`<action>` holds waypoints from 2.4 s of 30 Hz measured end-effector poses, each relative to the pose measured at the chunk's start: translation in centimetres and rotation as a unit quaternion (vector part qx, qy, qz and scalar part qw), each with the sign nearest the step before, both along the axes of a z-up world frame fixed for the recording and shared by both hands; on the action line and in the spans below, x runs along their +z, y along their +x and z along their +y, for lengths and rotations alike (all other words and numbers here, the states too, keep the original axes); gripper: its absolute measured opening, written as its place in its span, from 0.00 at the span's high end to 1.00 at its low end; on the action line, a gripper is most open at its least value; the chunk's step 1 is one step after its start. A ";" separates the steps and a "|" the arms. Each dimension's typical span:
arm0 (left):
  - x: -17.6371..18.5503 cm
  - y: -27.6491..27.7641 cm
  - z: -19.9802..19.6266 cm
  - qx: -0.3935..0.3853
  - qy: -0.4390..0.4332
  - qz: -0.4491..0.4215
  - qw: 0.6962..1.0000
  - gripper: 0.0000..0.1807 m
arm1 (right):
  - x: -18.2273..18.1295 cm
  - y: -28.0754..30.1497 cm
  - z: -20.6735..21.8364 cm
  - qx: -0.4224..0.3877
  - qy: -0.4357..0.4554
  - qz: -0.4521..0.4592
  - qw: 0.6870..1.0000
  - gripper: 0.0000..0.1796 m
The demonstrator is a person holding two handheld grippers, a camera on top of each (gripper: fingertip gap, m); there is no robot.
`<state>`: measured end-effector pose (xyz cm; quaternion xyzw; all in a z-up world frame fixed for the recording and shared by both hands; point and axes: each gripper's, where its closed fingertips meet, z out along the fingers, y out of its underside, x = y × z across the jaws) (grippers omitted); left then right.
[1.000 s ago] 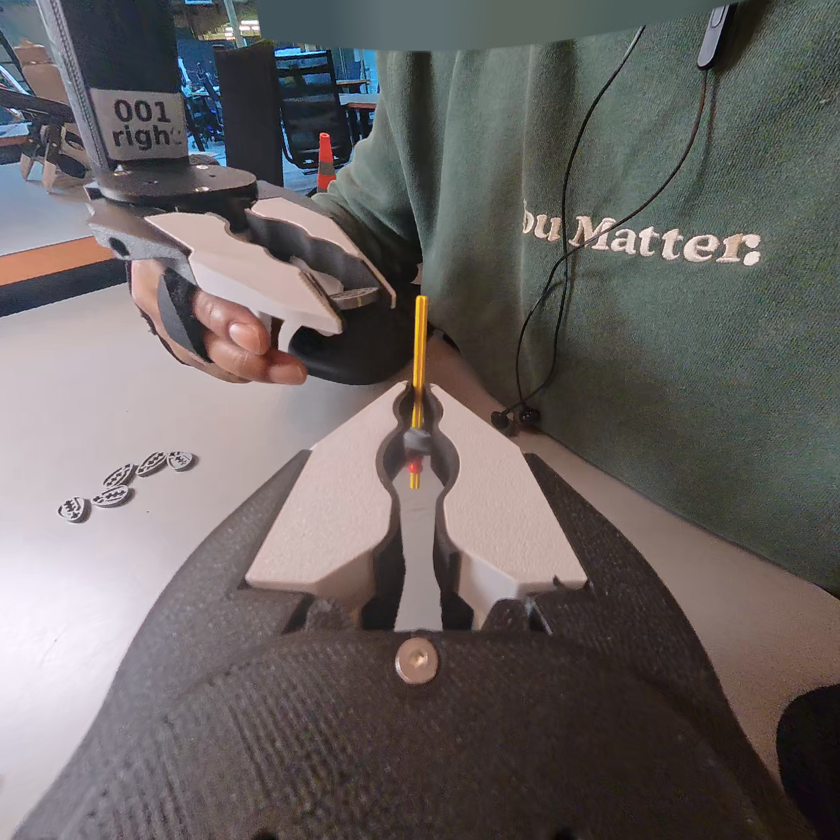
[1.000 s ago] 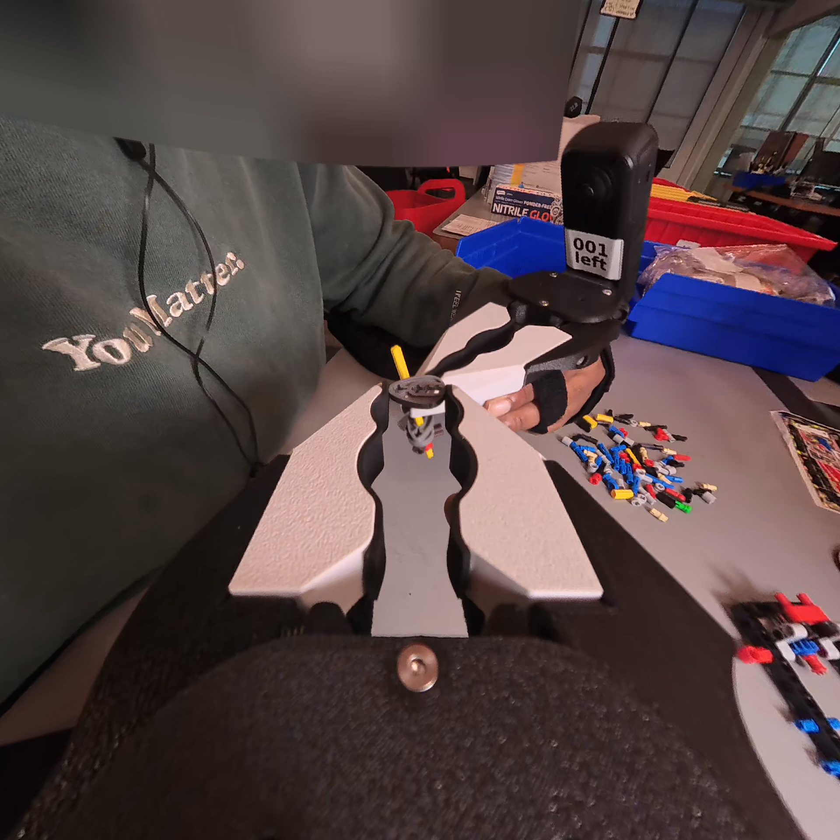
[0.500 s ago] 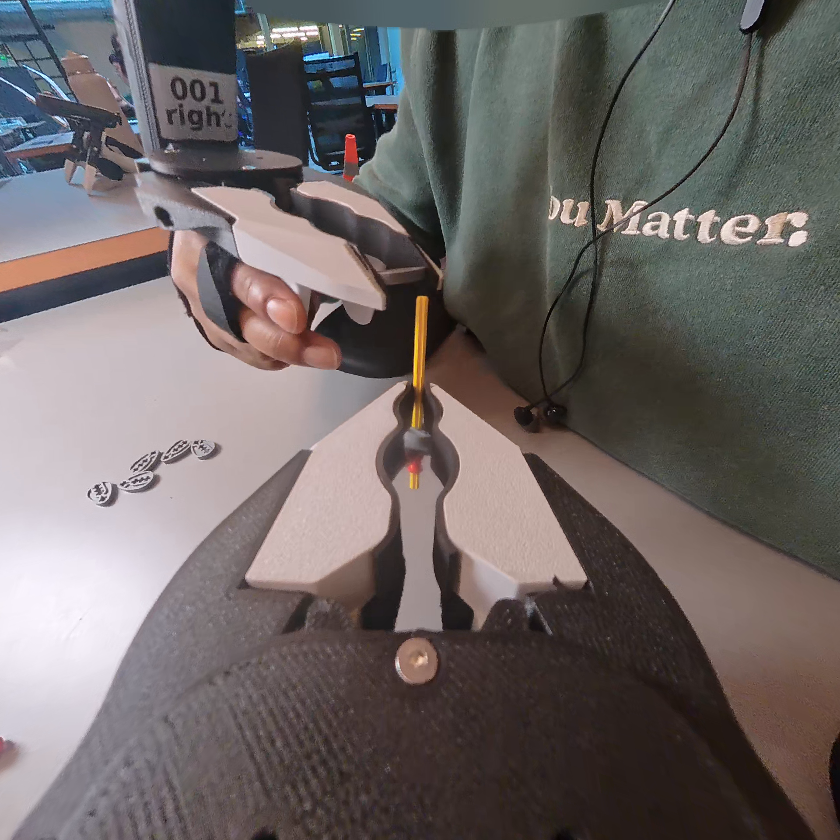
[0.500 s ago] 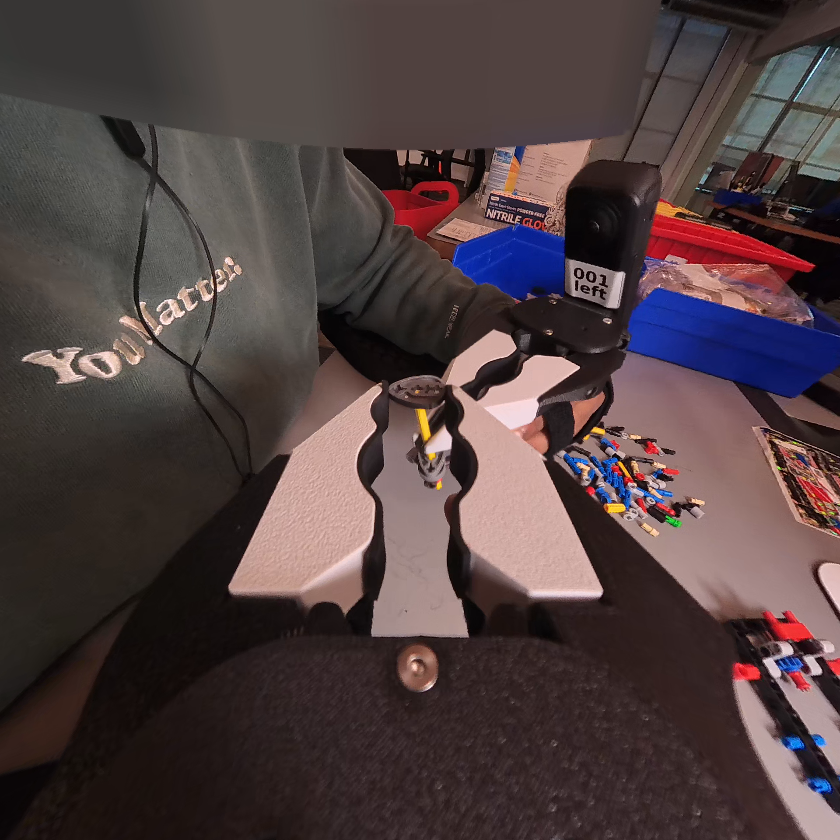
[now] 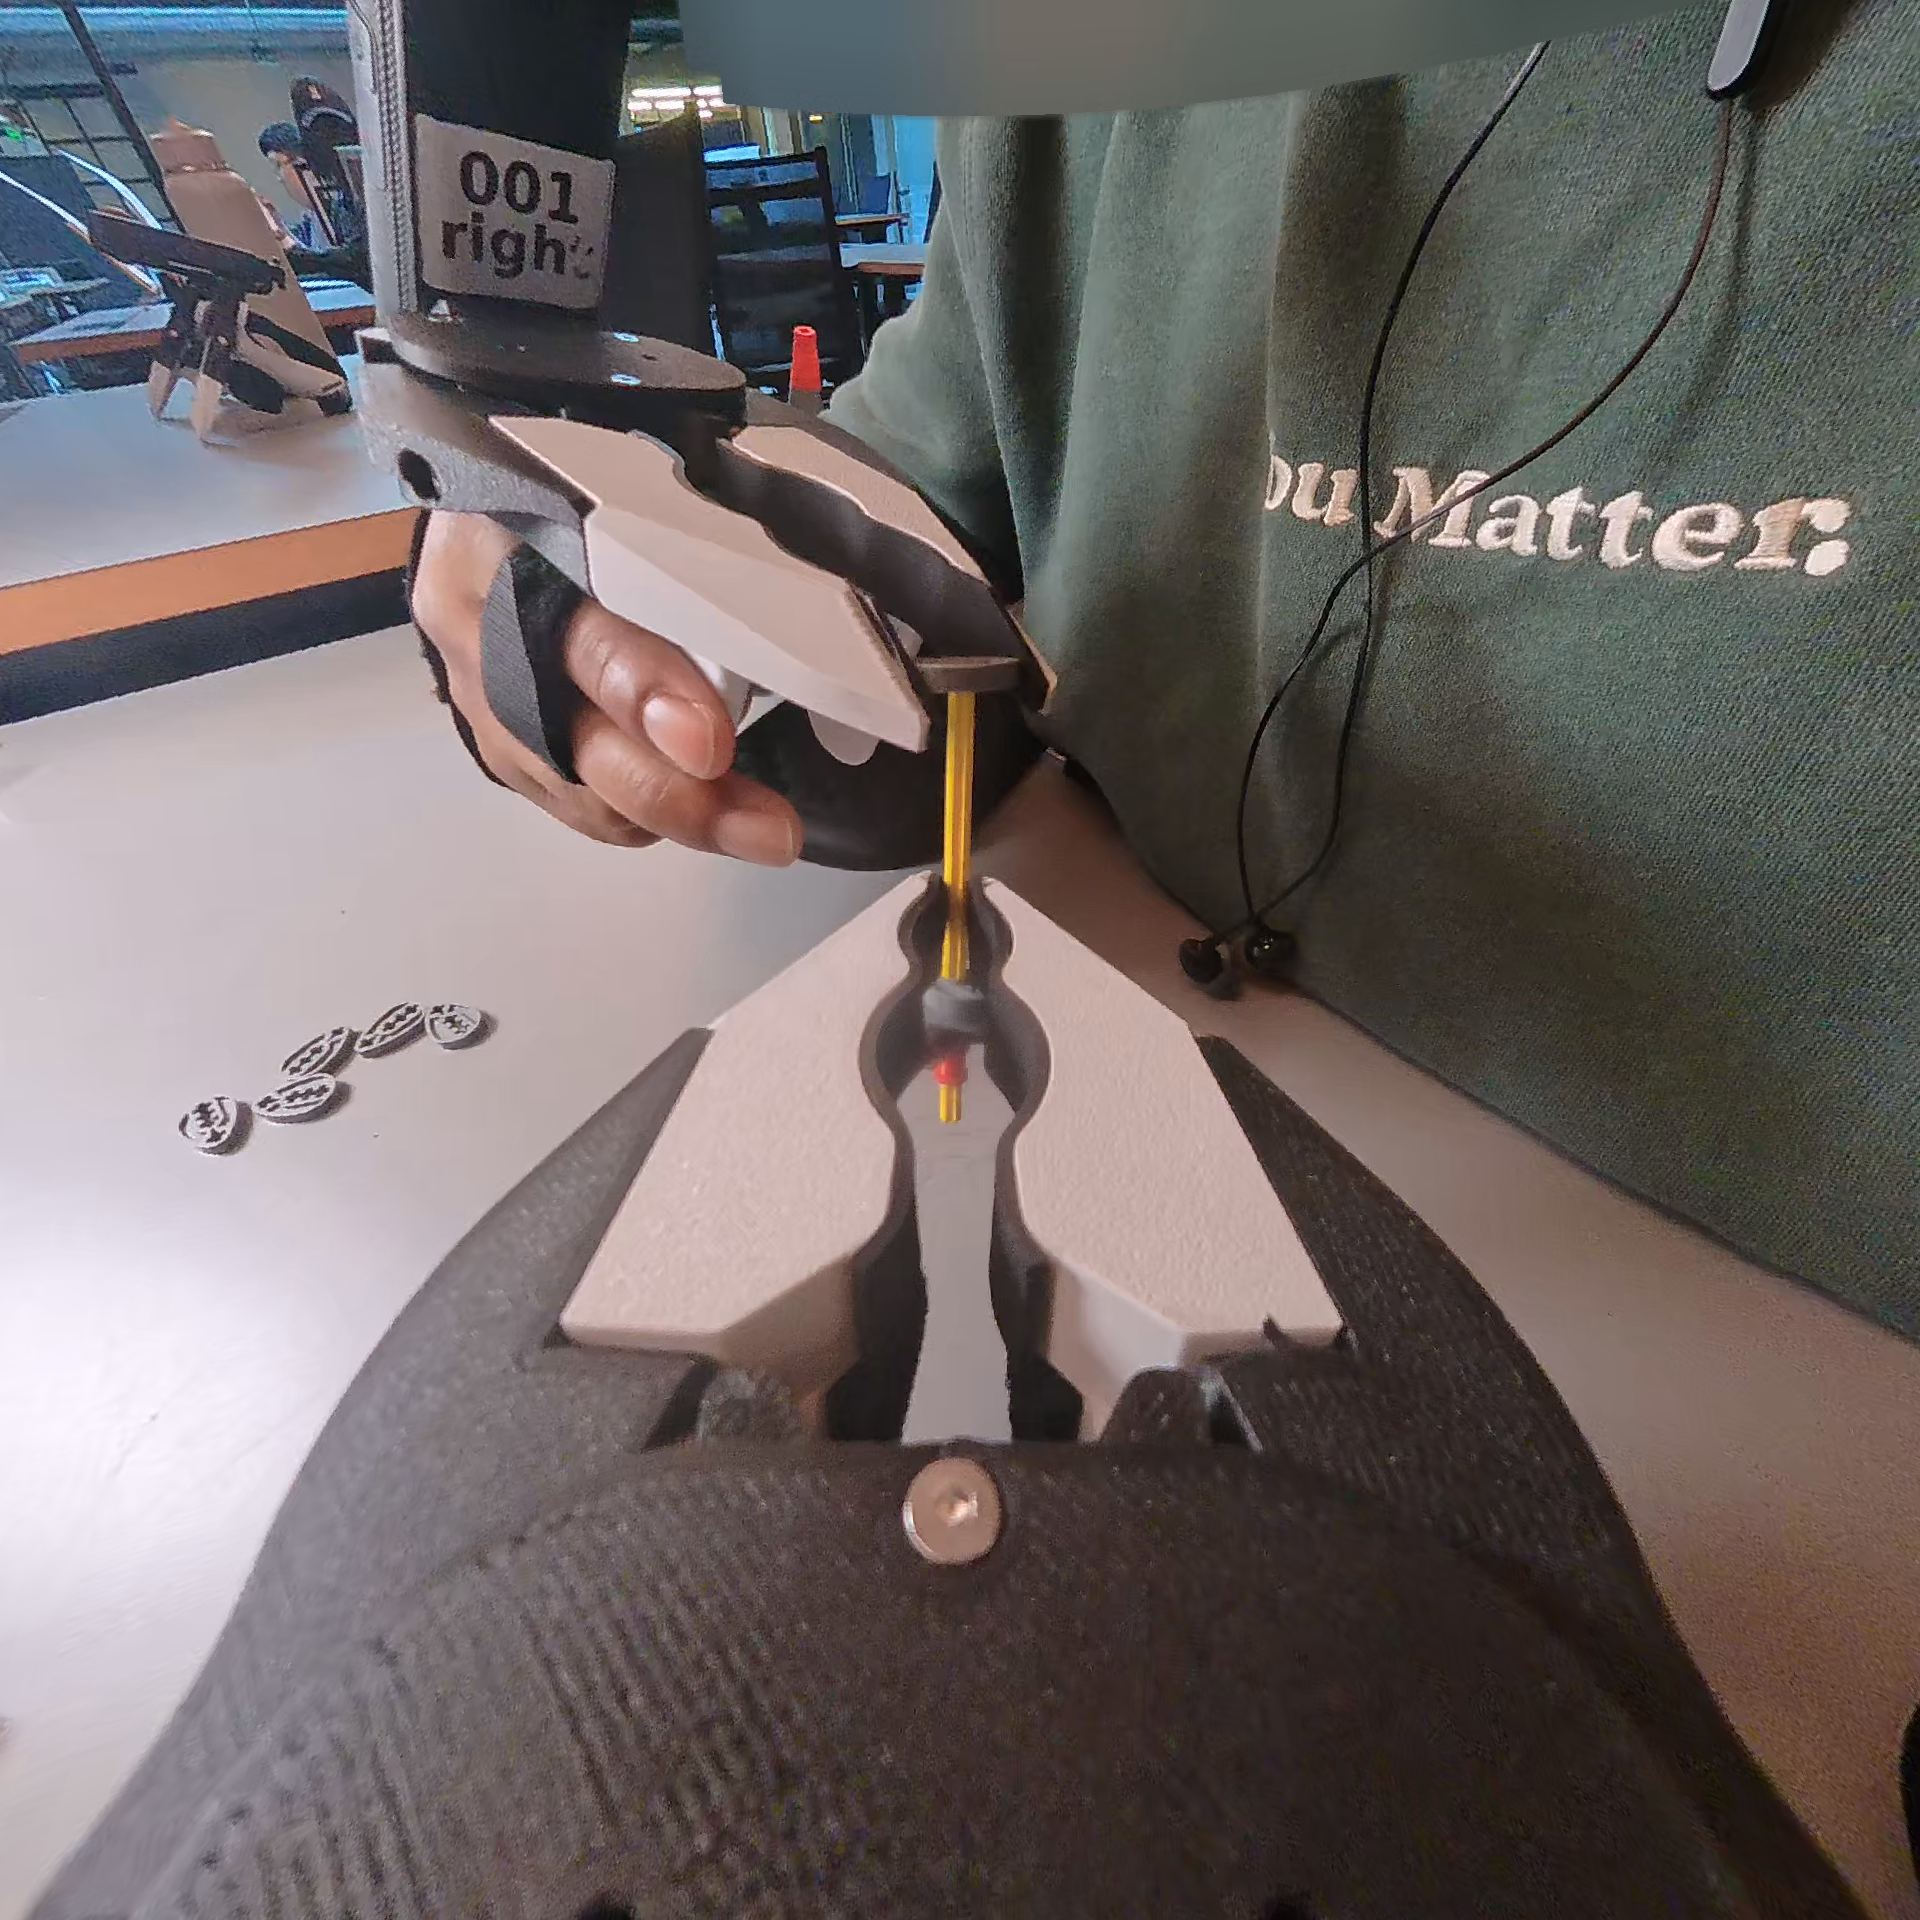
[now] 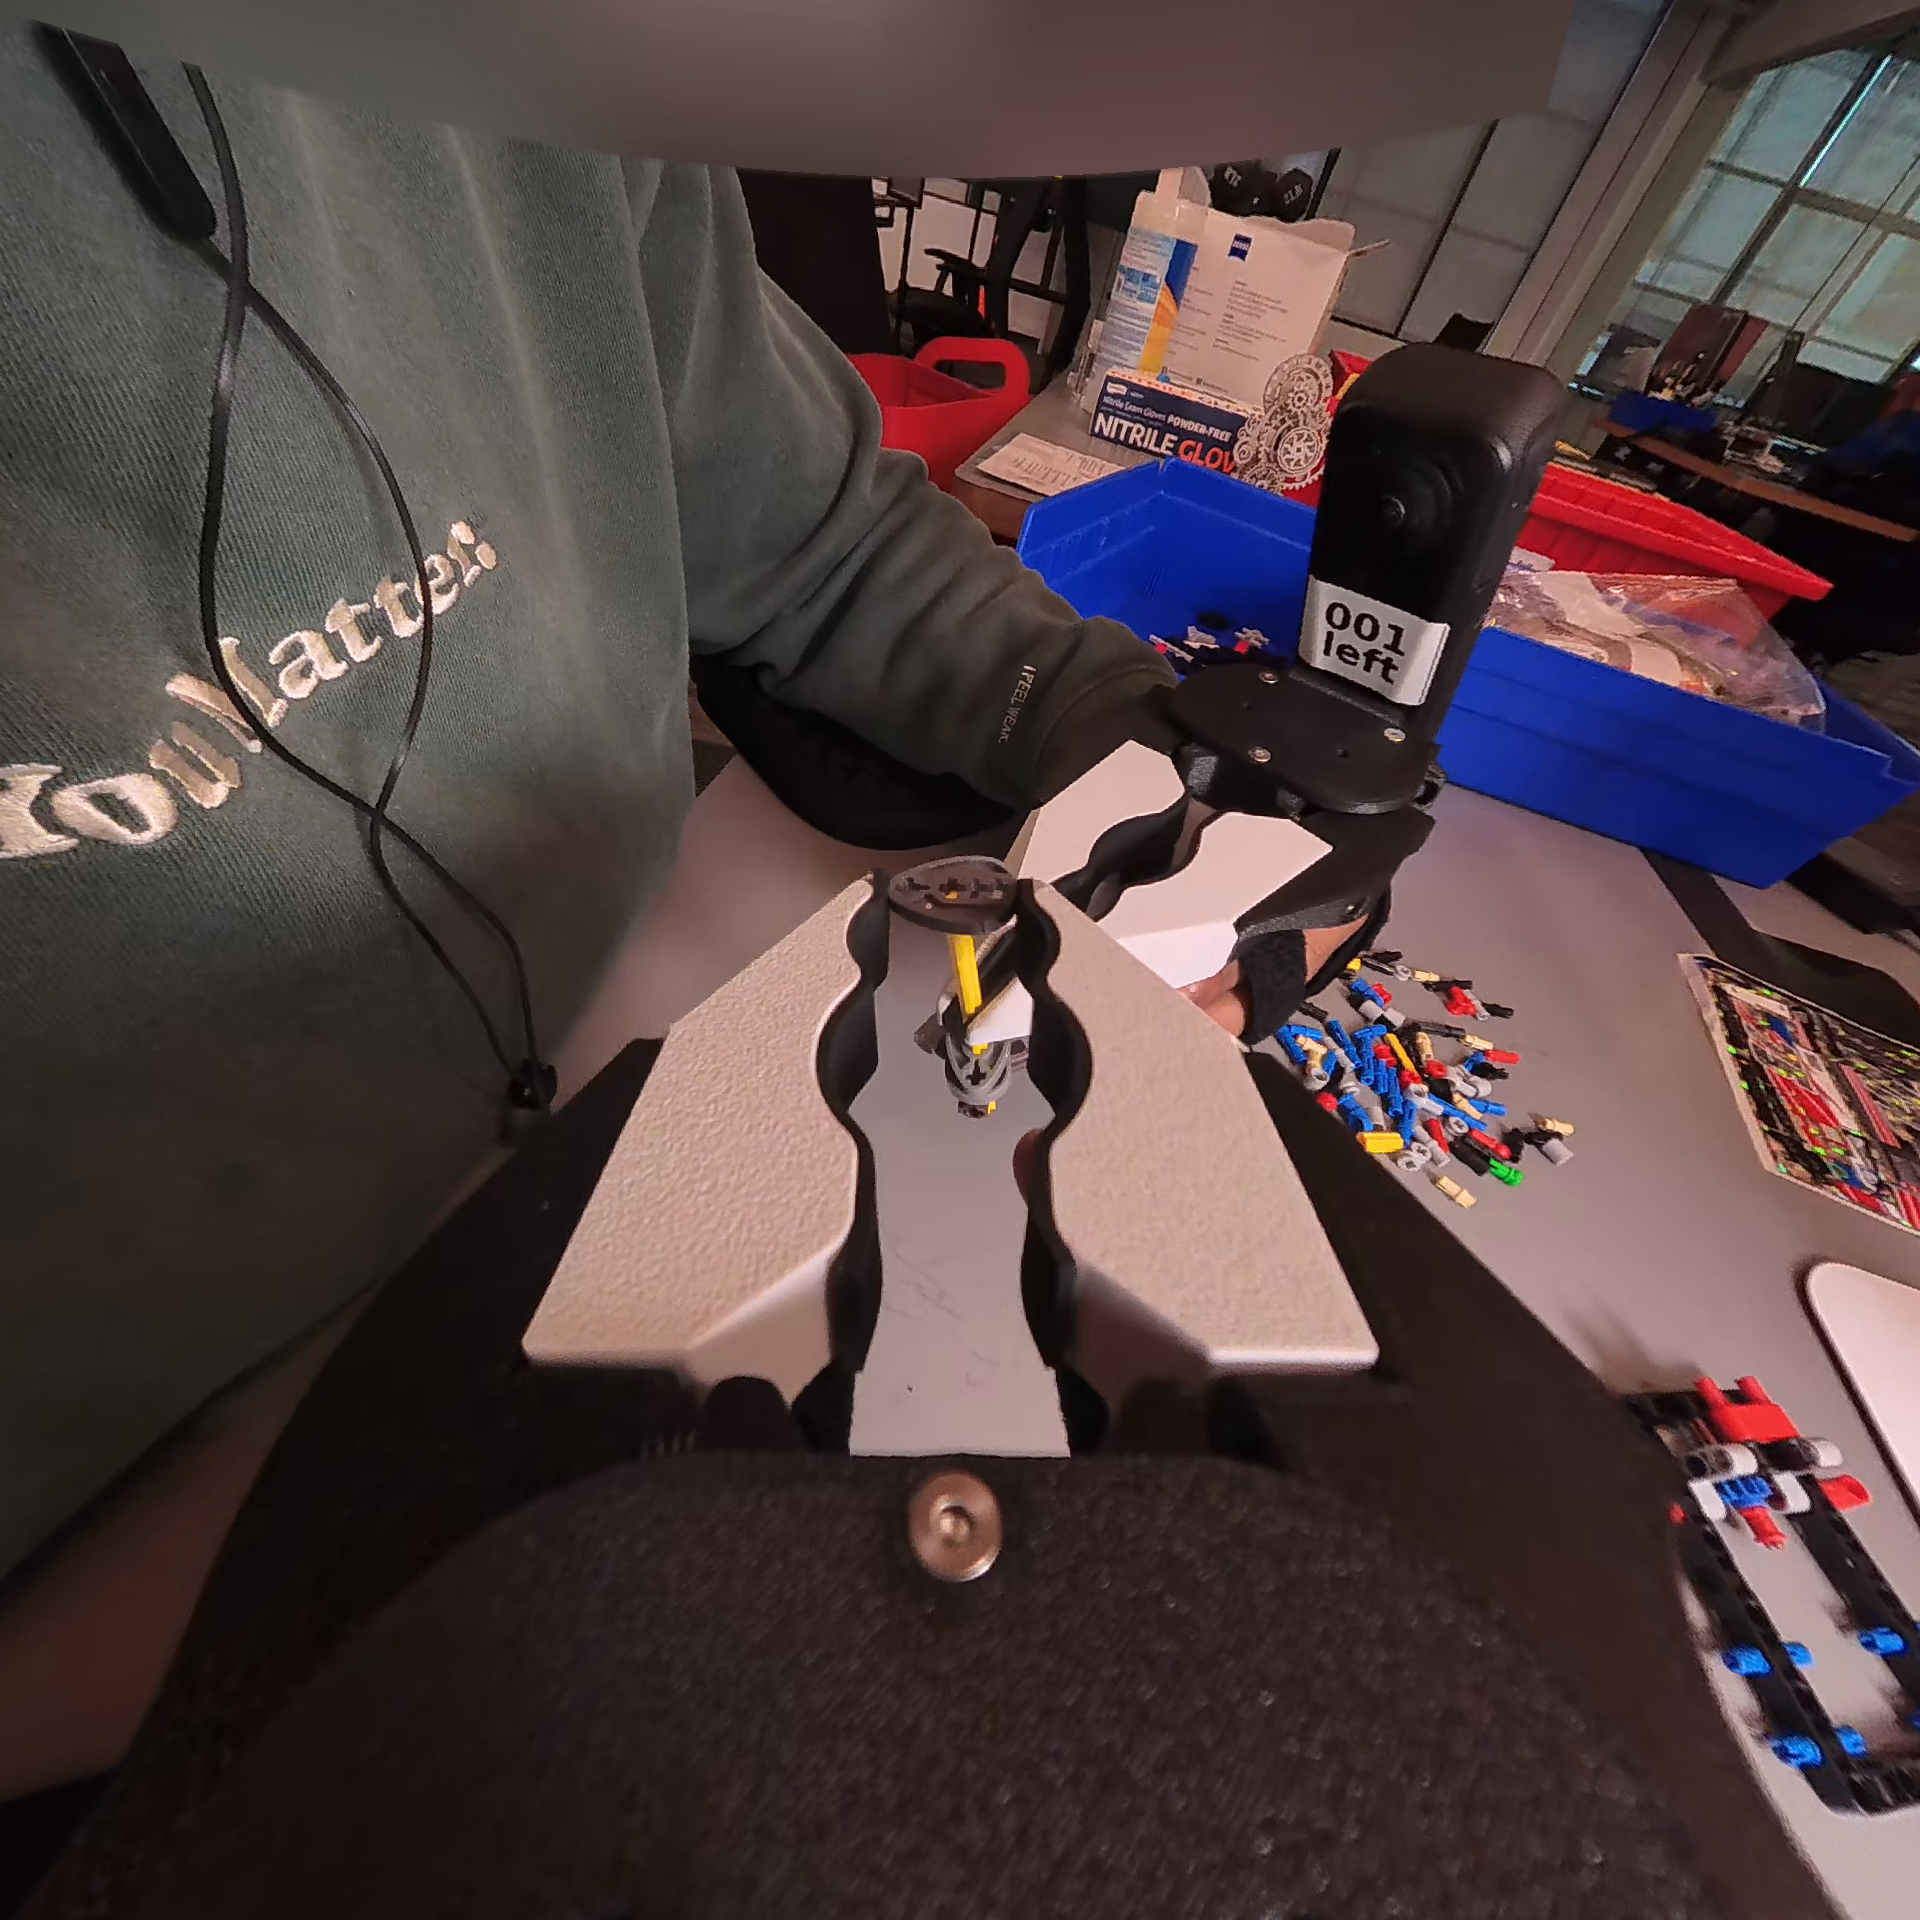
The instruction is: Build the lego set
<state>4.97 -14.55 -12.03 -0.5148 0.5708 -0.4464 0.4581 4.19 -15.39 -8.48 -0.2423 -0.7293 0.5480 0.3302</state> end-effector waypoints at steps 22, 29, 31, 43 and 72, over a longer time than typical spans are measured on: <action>-2.1 -0.3 0.1 -0.003 -0.058 0.053 0.997 0.99 | -2.7 -0.5 0.5 -0.026 0.060 -0.061 0.996 0.88; -1.9 -0.4 0.2 -0.006 -0.074 0.053 0.996 0.99 | -4.6 -0.6 0.9 -0.035 0.088 -0.079 0.992 0.88; -1.4 -0.4 0.4 0.001 -0.061 0.051 0.997 0.99 | -4.2 -0.7 1.1 -0.038 0.086 -0.076 0.993 0.88; 0.6 -2.0 2.6 0.068 -0.076 -0.002 0.995 0.85 | -2.1 -1.2 3.3 -0.068 0.012 -0.038 0.997 0.88; 0.5 -2.6 4.7 0.154 -0.028 0.042 0.987 1.00 | 2.0 0.6 5.8 -0.069 -0.073 0.039 0.994 0.88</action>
